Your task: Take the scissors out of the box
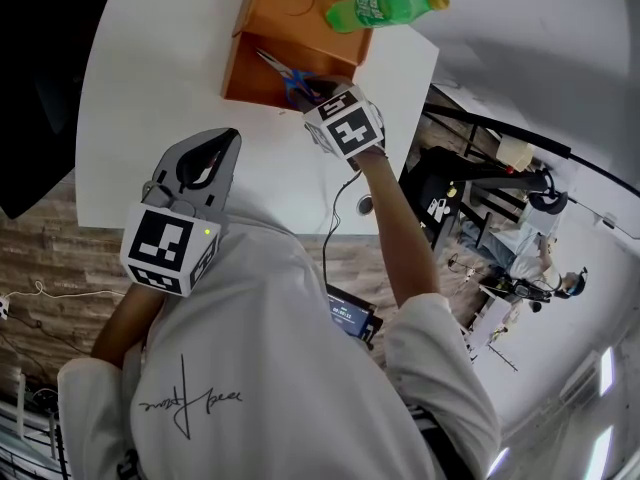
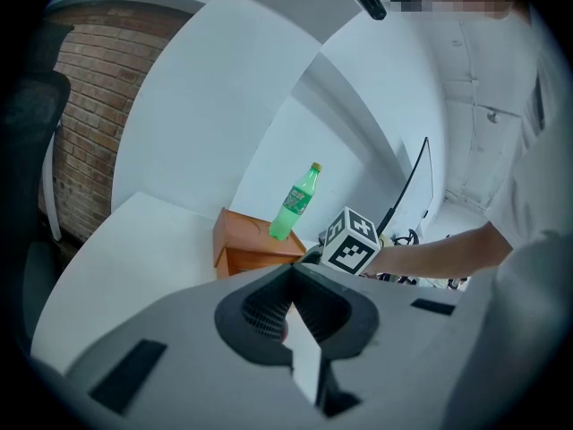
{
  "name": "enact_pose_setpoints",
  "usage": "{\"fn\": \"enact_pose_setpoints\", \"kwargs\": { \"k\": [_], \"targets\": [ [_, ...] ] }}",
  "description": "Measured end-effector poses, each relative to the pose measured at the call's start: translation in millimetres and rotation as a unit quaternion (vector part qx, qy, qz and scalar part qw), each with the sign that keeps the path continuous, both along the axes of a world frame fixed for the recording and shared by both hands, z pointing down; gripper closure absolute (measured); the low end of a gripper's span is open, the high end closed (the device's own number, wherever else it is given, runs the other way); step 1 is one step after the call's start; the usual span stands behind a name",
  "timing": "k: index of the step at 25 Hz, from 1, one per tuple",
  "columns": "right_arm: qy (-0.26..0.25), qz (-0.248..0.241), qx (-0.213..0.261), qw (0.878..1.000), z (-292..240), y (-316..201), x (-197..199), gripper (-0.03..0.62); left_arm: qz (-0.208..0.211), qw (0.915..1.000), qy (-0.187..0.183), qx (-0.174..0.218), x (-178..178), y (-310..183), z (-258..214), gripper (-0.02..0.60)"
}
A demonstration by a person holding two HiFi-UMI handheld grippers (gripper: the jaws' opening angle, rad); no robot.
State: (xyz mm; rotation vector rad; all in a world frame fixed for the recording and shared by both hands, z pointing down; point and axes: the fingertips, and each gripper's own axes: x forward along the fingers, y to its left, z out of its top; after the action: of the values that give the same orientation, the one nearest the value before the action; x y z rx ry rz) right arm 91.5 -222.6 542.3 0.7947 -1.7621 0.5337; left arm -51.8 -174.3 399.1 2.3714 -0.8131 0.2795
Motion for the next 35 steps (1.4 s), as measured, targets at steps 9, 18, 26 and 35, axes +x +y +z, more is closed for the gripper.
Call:
{"fn": "enact_pose_setpoints", "kwargs": {
  "k": [9, 18, 26, 35],
  "targets": [
    [-0.011, 0.017, 0.025, 0.999, -15.7, 4.6, 0.8, 0.497, 0.003, 0.9999, 0.000, 0.012, -1.8, 4.4, -7.2, 0.574],
    [-0.033, 0.039, 0.044, 0.998, -28.6, 10.2, 0.8, 0.497, 0.006, 0.9998, -0.003, 0.020, -3.1, 7.2, -12.8, 0.574],
    [-0.046, 0.053, 0.055, 0.996, -33.7, 16.2, 2.3, 0.497, 0.020, 0.9992, -0.010, 0.033, 0.9, 9.8, -16.2, 0.574],
    [-0.061, 0.071, 0.070, 0.993, -42.1, 22.7, 3.7, 0.497, 0.023, 0.9988, -0.024, 0.036, -1.4, 12.6, -14.6, 0.574]
  ]
}}
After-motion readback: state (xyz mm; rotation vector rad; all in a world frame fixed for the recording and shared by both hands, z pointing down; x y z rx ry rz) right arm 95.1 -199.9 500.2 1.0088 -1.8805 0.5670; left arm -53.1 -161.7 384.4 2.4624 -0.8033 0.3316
